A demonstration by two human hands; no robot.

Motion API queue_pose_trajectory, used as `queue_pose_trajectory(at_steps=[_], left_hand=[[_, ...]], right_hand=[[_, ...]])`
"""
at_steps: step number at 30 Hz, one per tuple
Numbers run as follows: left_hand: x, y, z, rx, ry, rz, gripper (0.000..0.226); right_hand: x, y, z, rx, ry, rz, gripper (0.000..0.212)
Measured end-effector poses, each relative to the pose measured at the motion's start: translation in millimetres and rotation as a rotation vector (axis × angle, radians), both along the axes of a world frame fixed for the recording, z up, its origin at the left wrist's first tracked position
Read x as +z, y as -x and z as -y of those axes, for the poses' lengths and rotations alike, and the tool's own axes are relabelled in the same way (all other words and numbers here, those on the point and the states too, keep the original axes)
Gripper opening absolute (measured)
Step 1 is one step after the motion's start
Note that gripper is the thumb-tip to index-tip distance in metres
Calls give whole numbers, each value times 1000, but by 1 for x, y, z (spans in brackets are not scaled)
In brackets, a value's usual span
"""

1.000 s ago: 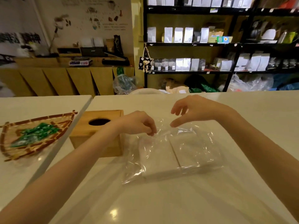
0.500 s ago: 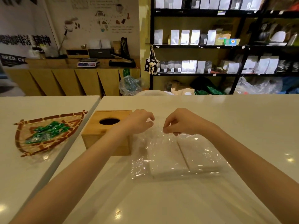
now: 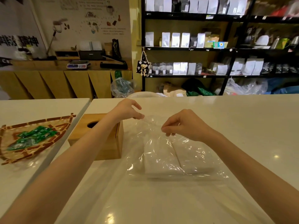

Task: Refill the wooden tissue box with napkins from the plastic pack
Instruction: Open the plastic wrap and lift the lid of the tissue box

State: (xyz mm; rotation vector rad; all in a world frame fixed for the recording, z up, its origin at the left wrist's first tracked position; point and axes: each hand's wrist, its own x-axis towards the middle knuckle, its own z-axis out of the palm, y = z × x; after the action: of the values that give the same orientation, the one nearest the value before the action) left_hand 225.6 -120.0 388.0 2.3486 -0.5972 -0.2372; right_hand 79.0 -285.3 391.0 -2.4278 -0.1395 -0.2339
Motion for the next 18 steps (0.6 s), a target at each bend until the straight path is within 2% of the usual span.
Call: queue_pose_trajectory(at_steps=[6, 9, 13, 15, 17, 18], left_hand=[[-6, -2, 1, 22, 25, 49, 35], [-12, -5, 1, 29, -10, 121, 33], [-16, -7, 0, 42, -89, 171, 33], [-16, 0, 1, 65, -257, 278, 39], [-13, 17, 4, 72, -437, 508, 44], [-10, 28, 6, 46, -445, 620, 43]], right_hand=[[11, 19, -4, 26, -81, 26, 8], [21, 34, -3, 50, -163, 27, 9], [33, 56, -1, 119, -155, -25, 9], [36, 66, -3, 185, -124, -91, 12], [35, 78, -5, 260, -84, -151, 14], [33, 84, -6, 302, -69, -185, 16]])
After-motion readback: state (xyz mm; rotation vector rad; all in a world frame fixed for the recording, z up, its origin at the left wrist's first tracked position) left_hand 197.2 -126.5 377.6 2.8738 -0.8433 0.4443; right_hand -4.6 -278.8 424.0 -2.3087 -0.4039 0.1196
